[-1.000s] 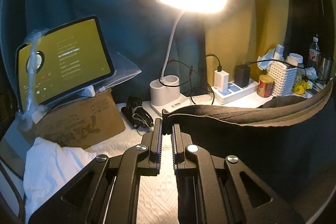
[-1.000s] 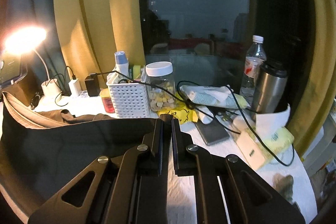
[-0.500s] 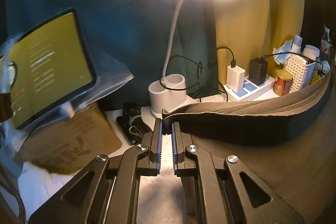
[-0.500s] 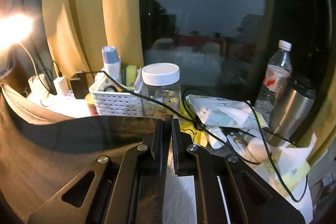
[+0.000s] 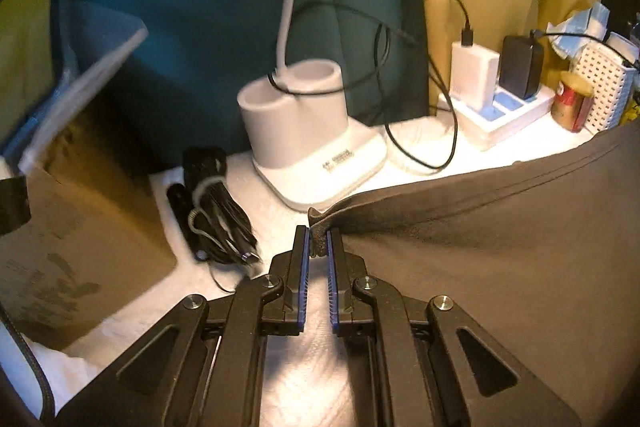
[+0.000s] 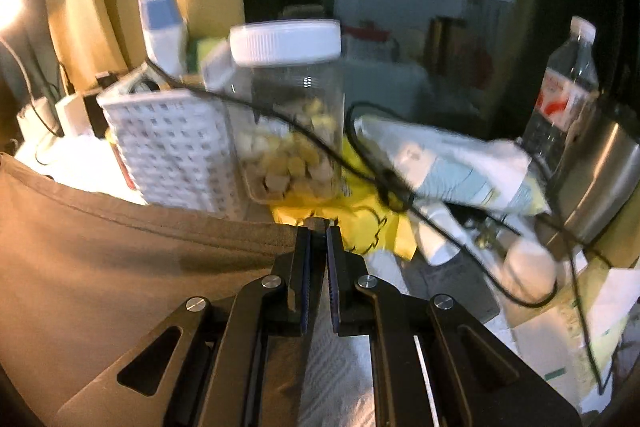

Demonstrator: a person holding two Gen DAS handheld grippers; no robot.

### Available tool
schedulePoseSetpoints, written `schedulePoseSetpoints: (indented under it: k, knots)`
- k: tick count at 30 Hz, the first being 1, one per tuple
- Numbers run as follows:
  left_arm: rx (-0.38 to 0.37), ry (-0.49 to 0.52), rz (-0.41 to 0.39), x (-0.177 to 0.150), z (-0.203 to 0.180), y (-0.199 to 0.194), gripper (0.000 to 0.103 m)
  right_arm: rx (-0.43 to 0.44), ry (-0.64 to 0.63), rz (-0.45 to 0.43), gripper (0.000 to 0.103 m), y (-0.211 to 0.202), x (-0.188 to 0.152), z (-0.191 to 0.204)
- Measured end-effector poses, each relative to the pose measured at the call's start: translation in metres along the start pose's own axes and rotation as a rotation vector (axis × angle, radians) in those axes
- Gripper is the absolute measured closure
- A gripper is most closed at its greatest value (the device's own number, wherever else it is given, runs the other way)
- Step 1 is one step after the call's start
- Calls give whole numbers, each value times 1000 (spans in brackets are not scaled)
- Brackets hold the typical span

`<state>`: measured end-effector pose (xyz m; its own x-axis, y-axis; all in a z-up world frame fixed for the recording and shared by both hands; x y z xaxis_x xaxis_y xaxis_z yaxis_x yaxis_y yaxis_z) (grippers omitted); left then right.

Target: Fold small clothes

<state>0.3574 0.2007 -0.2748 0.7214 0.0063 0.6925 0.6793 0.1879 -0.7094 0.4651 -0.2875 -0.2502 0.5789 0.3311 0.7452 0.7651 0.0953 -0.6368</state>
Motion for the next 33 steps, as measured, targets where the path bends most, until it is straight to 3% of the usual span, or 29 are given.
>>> schedulePoseSetpoints:
  k: [10,14,16,18,20,27,33]
  knots:
    - [-28,-93,47,-6,7,6,89,-68,38,-11,94,-4,0,-18]
    - [-33,-140,18,-1,18,-8,48,-66,35,-22,94,-14,2,-16]
    - [-36,-155,11,-1,21,-17,47,-60,34,-20,94,-19,2,-13]
    - [-34,-146,7,-3,20,-26,47,-52,35,-18,83,-21,4,-12]
    - [-37,-142,7,-8,20,-36,47,-46,38,-25,59,-29,3,-10]
    - [-46,-167,5,-25,25,-56,47,-34,40,-27,58,-55,-8,-3]
    - [-128,-214,-11,-45,16,-83,47,-23,60,-31,59,-80,-20,4]
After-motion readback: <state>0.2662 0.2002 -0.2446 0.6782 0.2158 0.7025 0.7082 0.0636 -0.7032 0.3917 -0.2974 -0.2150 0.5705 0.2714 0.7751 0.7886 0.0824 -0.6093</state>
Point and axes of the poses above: each gripper's, at about its wrist camera, not at the fingertips, and y roughly the way its jaws point, z to its left, x to its top, the point moved 10 cm from there along y, roughly the way its jaws point, and after that the axes turned 3 degrees about -y, right-handed, at the moved point
